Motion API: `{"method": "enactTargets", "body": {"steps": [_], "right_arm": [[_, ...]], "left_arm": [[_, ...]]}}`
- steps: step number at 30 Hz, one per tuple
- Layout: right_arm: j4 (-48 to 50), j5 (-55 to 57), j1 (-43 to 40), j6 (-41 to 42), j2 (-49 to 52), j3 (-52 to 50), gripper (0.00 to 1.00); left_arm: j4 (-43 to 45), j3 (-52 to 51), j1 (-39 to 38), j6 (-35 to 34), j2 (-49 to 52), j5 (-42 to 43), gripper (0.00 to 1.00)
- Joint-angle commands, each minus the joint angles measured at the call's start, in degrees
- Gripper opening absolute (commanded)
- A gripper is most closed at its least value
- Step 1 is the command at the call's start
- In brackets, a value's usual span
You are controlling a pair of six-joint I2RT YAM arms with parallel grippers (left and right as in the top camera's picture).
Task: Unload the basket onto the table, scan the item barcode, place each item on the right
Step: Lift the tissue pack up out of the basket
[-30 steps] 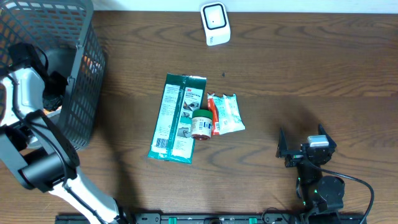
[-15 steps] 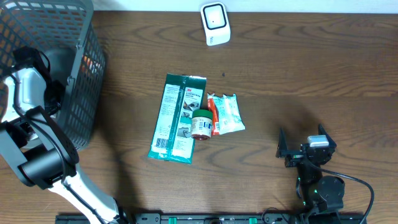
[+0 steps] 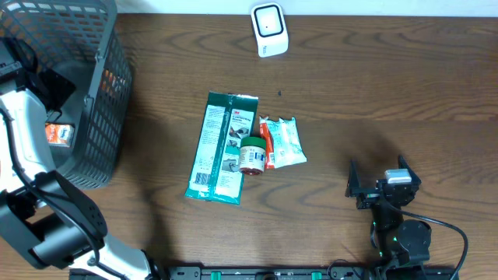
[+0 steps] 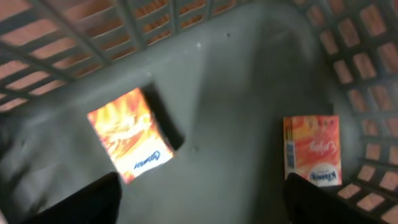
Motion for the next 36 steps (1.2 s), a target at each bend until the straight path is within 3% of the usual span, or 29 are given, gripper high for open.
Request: {"method": "enactTargets", "body": {"steps": [1,3,5,15,26,28,31,36], "right_arm": [[-0.2,0.3,0.2,-0.1,-0.2,0.0,0.99],[-0.2,0.3,0.2,-0.1,-0.2,0.0,0.99],[-0.2,0.3,0.2,-0.1,-0.2,0.0,0.99],[-0.2,0.3,0.2,-0.1,-0.2,0.0,0.99],[-0.2,0.3,0.2,-0.1,-0.2,0.0,0.99],[-0.2,0.3,0.2,-0.1,-0.2,0.0,0.99],[-0.2,0.3,0.2,-0.1,-0.2,0.0,0.99],[-0.2,0.3,0.2,-0.1,-0.2,0.0,0.99]], "left_arm": [[0.3,0.1,0.2,-1.1,3.3,-0.3,0.71],[0.3,-0.3,0.2,-0.9,4.5,-2.1,0.67],[0.3,-0.4,0.2,-1.6,5.9,-3.8,0.56],[0.3,-0.4,0.3,-5.0,11.5,-12.3,0.52],[1.1,-0.4,0.3,-6.5,17.1,-12.4,0.52],[0.9,-0.4,0.3,-6.5,17.6,-12.5,0.43],[0.2,-0.4,0.3,-6.5,17.2,-12.4,0.1],[-1.0,0.1,0.3,-6.5,13.2,-12.4,0.07]]}}
